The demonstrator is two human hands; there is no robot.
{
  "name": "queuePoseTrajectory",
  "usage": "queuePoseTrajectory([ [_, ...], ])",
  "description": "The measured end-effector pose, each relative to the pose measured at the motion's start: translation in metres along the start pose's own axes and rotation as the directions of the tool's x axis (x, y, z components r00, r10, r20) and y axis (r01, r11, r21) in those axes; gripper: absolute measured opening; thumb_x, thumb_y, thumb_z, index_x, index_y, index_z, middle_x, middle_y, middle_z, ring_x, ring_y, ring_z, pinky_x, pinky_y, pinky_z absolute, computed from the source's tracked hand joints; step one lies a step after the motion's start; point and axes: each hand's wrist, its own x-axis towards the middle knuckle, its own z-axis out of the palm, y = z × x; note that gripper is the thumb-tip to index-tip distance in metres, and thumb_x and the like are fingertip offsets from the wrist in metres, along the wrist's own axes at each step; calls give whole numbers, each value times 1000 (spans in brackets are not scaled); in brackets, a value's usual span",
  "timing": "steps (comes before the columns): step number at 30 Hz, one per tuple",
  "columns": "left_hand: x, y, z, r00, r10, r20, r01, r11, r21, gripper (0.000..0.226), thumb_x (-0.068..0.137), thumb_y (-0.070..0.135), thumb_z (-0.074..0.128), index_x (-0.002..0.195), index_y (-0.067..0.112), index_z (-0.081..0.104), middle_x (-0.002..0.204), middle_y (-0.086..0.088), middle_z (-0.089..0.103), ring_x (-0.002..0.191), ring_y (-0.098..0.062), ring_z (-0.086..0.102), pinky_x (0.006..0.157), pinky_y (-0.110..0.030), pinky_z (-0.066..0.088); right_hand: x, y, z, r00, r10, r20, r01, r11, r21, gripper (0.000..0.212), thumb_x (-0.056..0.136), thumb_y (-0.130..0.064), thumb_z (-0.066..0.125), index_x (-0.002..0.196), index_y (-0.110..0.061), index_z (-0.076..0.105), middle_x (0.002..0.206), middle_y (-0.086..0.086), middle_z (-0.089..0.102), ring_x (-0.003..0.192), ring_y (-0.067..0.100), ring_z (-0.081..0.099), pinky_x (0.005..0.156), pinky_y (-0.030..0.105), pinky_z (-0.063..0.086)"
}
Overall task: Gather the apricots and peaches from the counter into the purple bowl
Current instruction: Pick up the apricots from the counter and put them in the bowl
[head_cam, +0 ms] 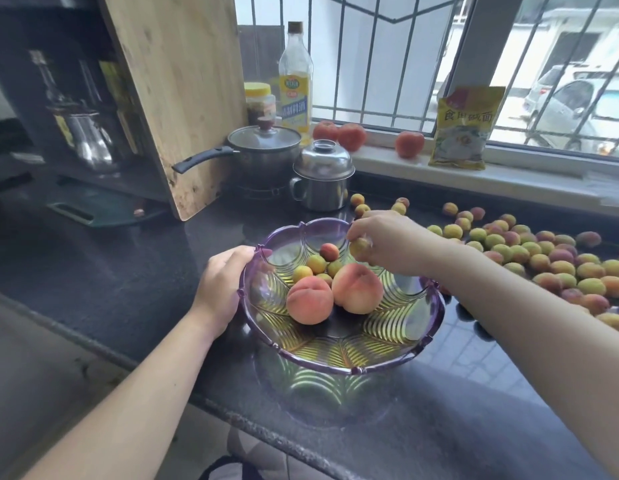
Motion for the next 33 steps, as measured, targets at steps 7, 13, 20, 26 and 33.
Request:
queuePoseTrajectory([
  [7,2,-1,0,1000,8,-6,-8,1000,15,37,90,38,54,92,20,86,98,-13,81,99,-32,75,94,-51,58,9,1,5,989,-45,138,53,997,-58,28,96,-20,60,121,-26,70,115,-1,62,101,24,59,88,44,53],
  [13,2,0,0,1000,16,-7,-16,1000,17,37,90,38,54,92,18,85,98,-13,81,100,-34,75,92,-49,58,12,2,8,989,-17,144,26,998,-62,30,98,-26,62,127,-33,68,114,-6,62,95,21,62,78,36,54],
  [20,0,0,0,1000,5,5,-5,1000,-10,38,88,39,55,92,15,85,96,-17,79,91,-26,73,86,-43,56,-14,17,-18,991,81,-105,-65,987,146,41,85,-3,74,123,-19,72,117,-1,66,101,20,64,92,39,54],
  [26,1,0,2,1000,22,6,-22,999,-30,36,87,37,58,90,12,83,97,-18,79,89,-25,73,80,-37,55,-84,52,-4,657,510,-556,-215,833,510,29,94,2,54,105,-15,75,95,1,73,80,11,68,70,10,48],
  [33,-3,3,3,998,24,-58,-26,999,-45,36,75,45,68,84,14,83,95,-22,76,90,-28,68,85,-44,52,-109,61,60,647,492,-583,-437,866,245,15,99,-12,59,105,-7,70,104,12,69,89,23,54,81,32,42],
])
